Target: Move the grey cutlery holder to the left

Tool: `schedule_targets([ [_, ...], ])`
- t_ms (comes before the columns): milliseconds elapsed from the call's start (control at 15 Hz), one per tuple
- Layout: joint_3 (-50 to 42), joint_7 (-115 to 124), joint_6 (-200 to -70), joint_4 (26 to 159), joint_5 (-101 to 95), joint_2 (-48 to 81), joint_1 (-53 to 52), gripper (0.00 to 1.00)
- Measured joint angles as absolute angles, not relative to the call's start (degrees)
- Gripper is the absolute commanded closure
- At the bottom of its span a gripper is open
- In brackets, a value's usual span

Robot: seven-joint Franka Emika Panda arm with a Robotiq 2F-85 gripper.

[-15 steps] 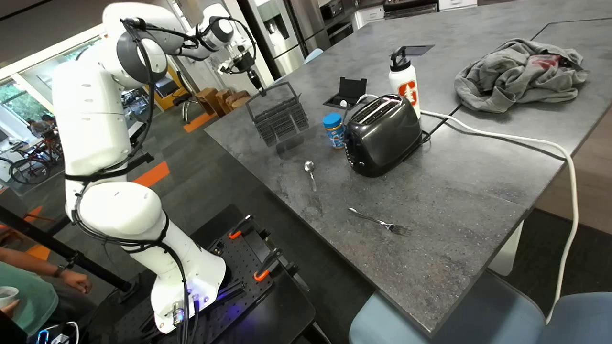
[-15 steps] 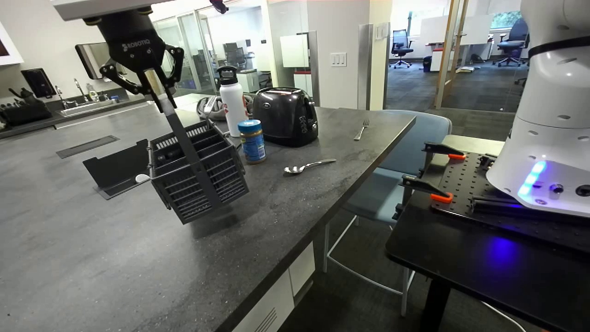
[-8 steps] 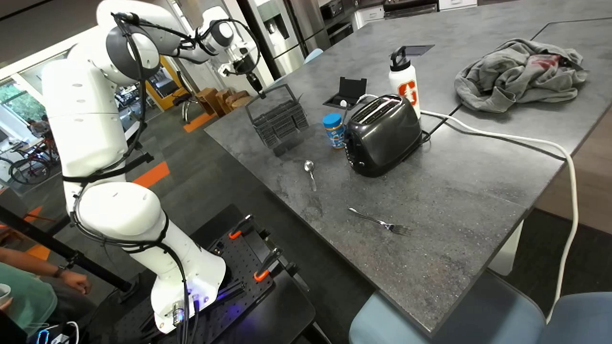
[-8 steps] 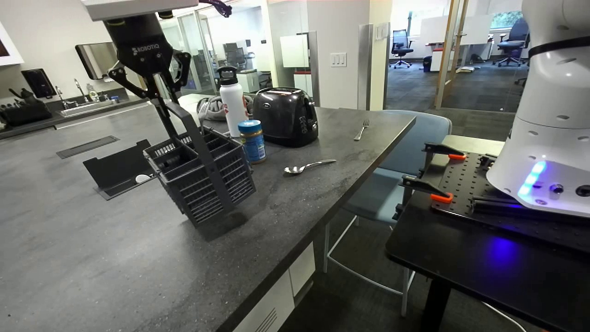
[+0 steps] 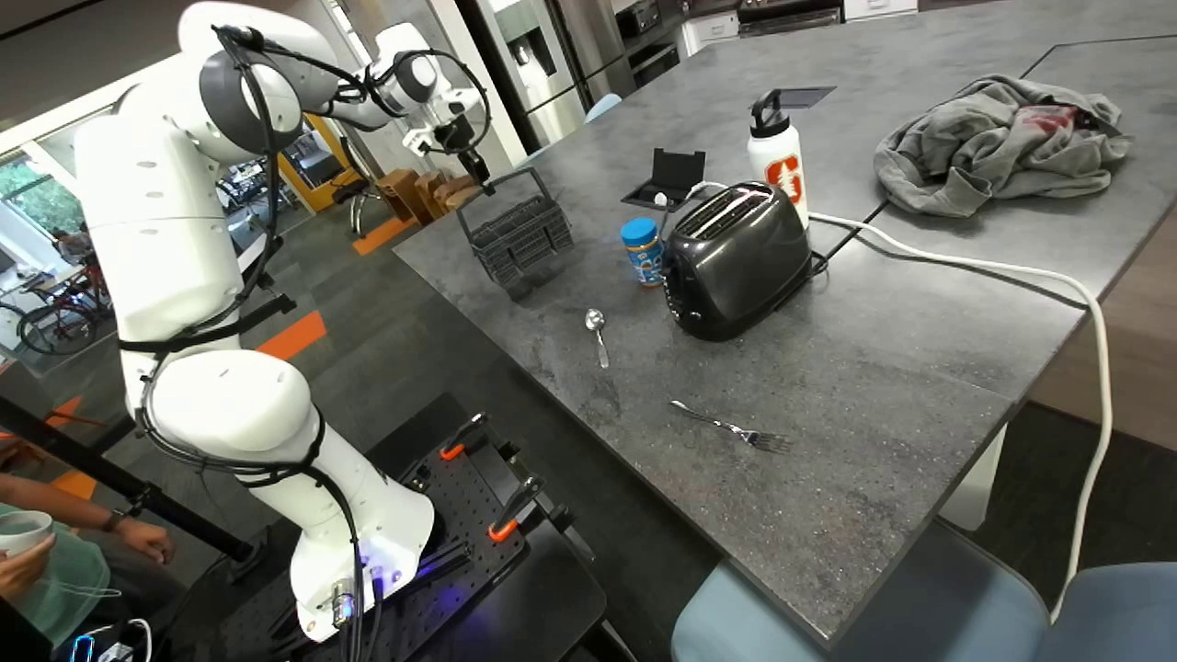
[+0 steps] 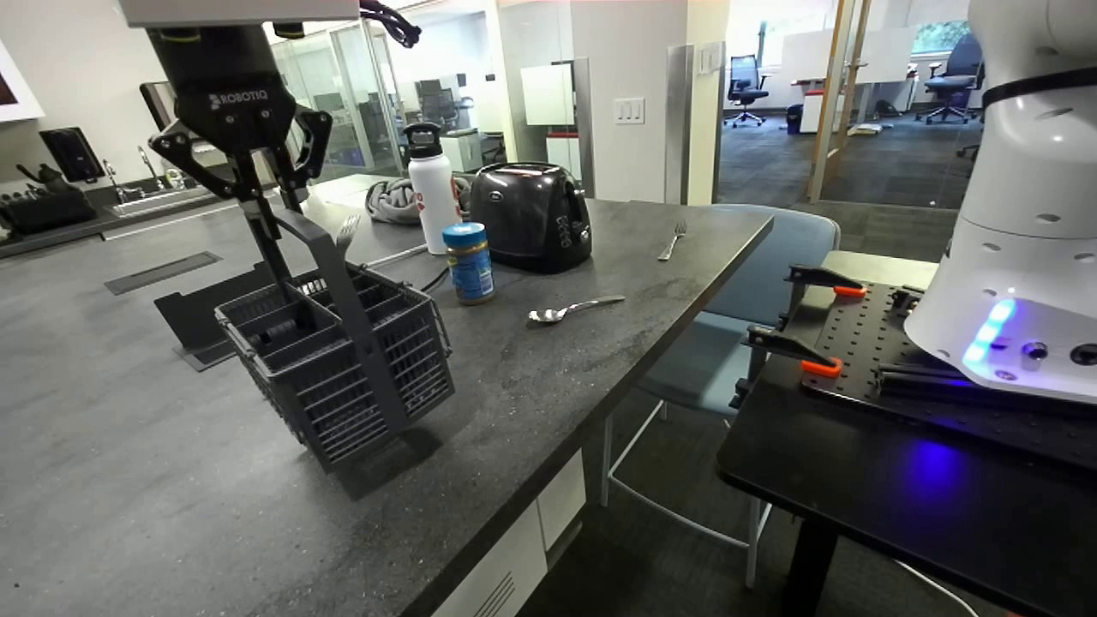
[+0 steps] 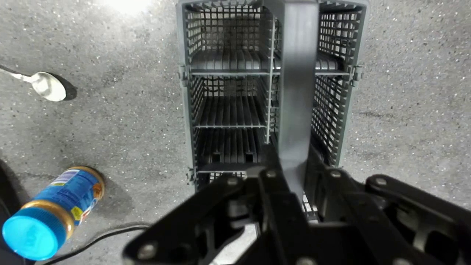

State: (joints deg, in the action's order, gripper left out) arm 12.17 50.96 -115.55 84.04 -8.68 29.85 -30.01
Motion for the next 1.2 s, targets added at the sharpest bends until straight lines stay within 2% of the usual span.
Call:
schedule_targets([
  [600, 11.17, 51.11, -120.08, 82.48, -9.31, 32.48, -32.58, 0.92],
  [1200, 9.06, 51.11, -121.08, 74.96, -9.26, 39.52, -32.71, 0.92],
])
